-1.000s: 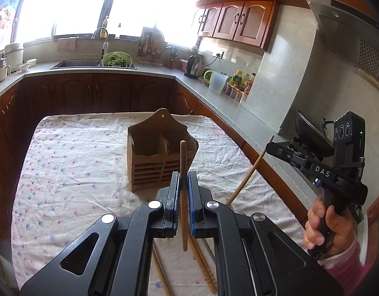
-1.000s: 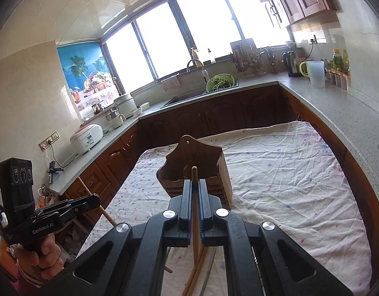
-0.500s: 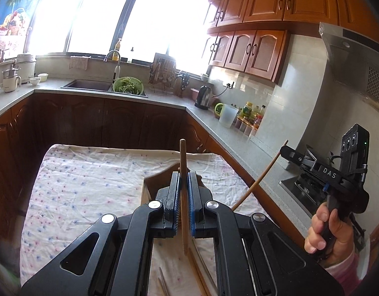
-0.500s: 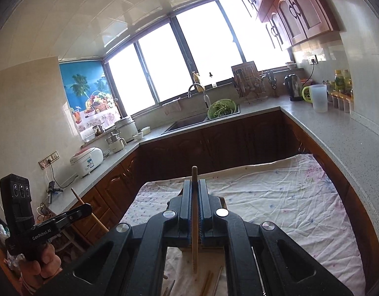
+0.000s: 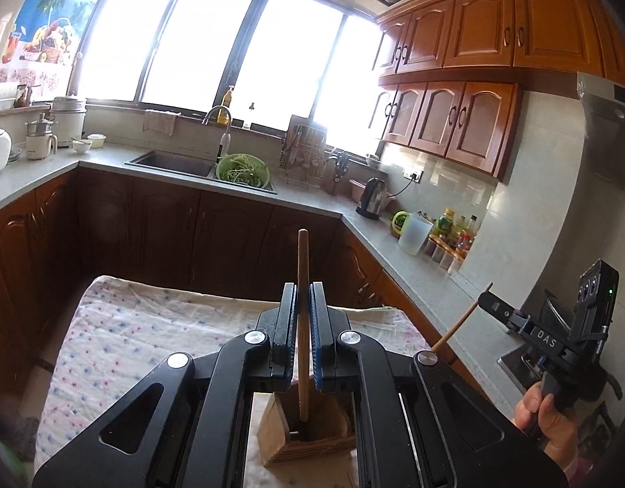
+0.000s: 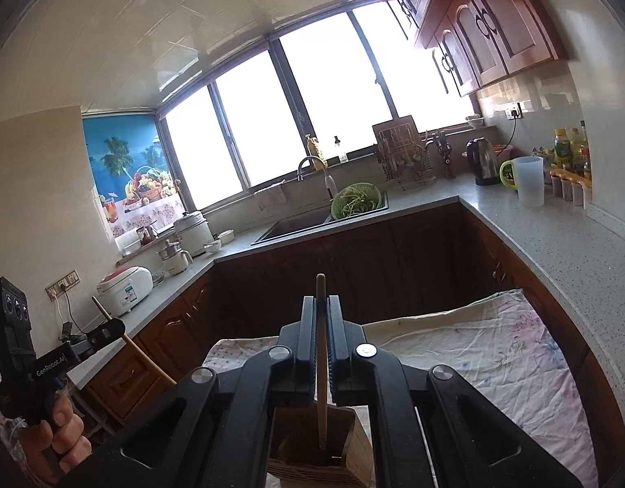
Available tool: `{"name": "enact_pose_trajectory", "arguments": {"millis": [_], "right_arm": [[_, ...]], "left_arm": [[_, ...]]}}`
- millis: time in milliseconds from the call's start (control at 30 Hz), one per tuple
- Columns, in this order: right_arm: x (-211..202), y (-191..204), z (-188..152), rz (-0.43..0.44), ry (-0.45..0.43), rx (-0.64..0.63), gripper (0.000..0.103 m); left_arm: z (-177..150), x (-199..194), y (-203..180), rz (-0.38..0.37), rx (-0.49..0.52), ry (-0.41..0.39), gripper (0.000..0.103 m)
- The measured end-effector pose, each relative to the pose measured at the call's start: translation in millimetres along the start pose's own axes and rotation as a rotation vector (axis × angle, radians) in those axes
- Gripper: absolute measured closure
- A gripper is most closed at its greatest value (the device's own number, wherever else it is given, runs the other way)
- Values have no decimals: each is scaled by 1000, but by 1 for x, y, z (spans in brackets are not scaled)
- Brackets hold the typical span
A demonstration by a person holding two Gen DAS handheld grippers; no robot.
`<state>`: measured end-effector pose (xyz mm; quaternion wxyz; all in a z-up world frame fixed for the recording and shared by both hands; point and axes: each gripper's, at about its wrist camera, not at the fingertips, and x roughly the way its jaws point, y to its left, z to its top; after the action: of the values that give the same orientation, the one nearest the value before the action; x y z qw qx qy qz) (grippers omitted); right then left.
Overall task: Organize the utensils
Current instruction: 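Lift both held chopsticks and carry them over the wooden utensil holder, then drop the chopsticks into the holder by opening both tools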
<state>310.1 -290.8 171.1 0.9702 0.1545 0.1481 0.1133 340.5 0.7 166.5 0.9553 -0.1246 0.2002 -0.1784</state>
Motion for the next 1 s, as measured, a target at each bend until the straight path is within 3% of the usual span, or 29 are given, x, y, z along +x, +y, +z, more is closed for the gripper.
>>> {"name": "enact_pose_trajectory", "arguments": {"millis": [433,900,967,1000], "right_arm": [[48,-36,-69,-12,18,116,99],[49,-40,-66,-17,46,113,97],[50,-41,-65,-8,57,122,93],[49,-42,-65,-10,60,130,86]], "left_arm": [[-71,64,30,31,-120,59,97],[-72,75,17,63,-71,94,97],[-72,77,18,66,-74,119,86],[-72,77,20,67,-79,124,73]]}}
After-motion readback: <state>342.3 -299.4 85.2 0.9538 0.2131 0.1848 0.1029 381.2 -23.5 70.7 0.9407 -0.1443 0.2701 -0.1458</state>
